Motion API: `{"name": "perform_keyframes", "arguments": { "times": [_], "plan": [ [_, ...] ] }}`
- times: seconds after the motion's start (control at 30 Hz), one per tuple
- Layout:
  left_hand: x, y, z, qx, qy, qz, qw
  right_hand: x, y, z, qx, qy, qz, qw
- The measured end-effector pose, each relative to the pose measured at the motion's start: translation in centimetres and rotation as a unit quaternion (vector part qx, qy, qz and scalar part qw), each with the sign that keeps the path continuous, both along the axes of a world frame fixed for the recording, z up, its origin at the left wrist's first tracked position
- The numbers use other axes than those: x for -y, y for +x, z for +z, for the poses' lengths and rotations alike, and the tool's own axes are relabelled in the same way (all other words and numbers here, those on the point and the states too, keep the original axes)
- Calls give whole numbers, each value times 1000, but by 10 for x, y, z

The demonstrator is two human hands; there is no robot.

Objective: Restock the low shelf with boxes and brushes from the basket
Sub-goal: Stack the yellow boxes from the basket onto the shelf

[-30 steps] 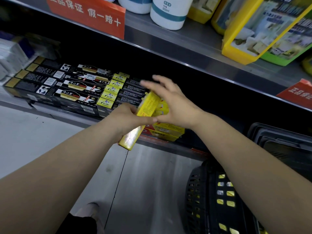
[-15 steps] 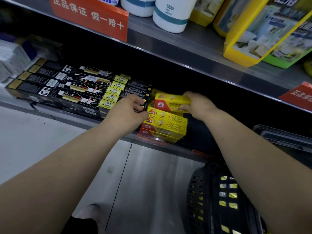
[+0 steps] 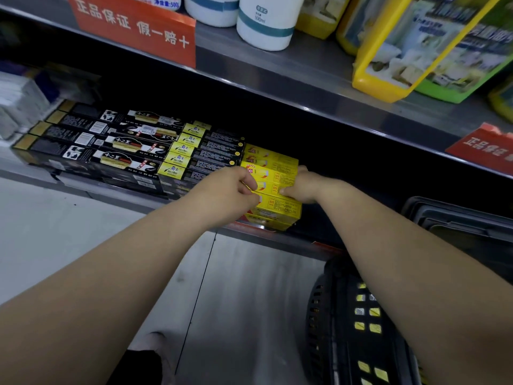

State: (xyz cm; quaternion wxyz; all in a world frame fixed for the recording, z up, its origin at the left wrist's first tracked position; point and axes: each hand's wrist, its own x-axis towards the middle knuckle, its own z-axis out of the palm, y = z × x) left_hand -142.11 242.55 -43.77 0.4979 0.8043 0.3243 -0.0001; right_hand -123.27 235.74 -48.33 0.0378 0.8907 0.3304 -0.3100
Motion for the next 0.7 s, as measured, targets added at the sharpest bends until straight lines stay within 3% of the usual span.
{"name": "perform_keyframes", "arguments": {
  "times": [0.13,0.27,0.47,0.57,0.7],
  "plan": [
    [31,13,26,31,65,-79,994,12,-12,52,34,29,24,999],
    [70,24,51,80,112,-139,981,72,-19,112,-66,176,6,982],
    [138,51,74,164,143,-212,953,205,-16,162,-108,279,-29,954],
    [176,71,73,162,133,-272,939,266,-3,155,-89,262,-82,958],
    [226,93,64,135,116,-333,926,349,32,114,-6,141,-129,982]
  ]
}}
